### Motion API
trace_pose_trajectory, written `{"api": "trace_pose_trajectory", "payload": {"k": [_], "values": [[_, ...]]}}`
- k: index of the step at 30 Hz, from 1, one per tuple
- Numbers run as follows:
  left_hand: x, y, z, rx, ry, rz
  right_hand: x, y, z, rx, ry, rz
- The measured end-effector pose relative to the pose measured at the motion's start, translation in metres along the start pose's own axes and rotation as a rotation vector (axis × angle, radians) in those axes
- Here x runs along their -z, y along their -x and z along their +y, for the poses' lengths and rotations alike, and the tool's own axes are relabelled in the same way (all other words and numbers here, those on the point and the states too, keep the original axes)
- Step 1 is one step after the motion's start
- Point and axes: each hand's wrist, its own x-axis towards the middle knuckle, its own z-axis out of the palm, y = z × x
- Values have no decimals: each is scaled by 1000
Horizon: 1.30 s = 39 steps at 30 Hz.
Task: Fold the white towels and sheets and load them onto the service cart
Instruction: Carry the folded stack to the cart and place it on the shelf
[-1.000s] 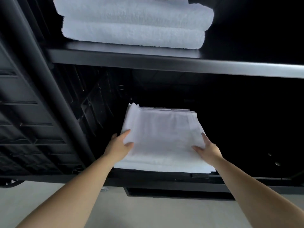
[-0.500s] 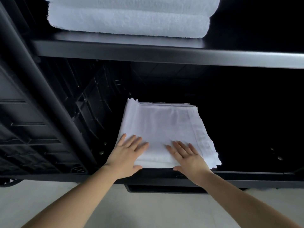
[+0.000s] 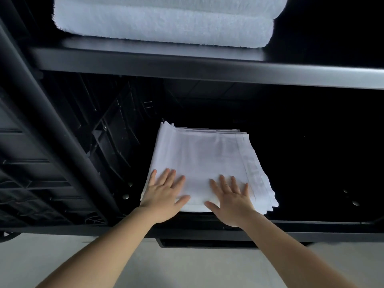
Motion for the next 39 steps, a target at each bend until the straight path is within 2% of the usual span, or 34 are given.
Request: {"api": "trace_pose_trajectory", "payload": {"k": [4, 8, 10, 14, 17, 19, 21, 23, 26, 29, 33, 36, 39], "values": [[18, -35, -8, 105, 92, 84, 18, -35, -45, 148, -201, 57], [12, -60, -17, 260, 107, 2, 7, -62, -62, 210, -128, 84], [5, -63, -18, 283, 129, -1, 1, -69, -37, 141, -98, 88], [-3, -63, -21, 300, 206, 11, -1, -69, 40, -142, -78, 92], [-6, -62, -22, 300, 300, 43, -2, -71, 55, -269, -37, 104], [-8, -61, -22, 298, 355, 82, -1, -80, 35, -155, -80, 190], [-9, -59, -24, 297, 400, 118, 4, -93, 2, 119, -208, 275], [-9, -58, -25, 294, 394, 144, 11, -112, -35, 329, -305, 291], [-9, -55, -22, 302, 352, 186, 24, -150, -80, 423, -312, 292], [-11, -54, -17, 322, 299, 224, 32, -190, -96, 363, -228, 302], [-13, -53, -15, 319, 228, 181, 42, -233, -89, 170, -126, 224], [-13, -54, -18, 331, 221, 180, 50, -247, -52, 59, -47, 226], [-14, -56, -19, 330, 197, 153, 53, -238, 16, -111, -62, 235]]}}
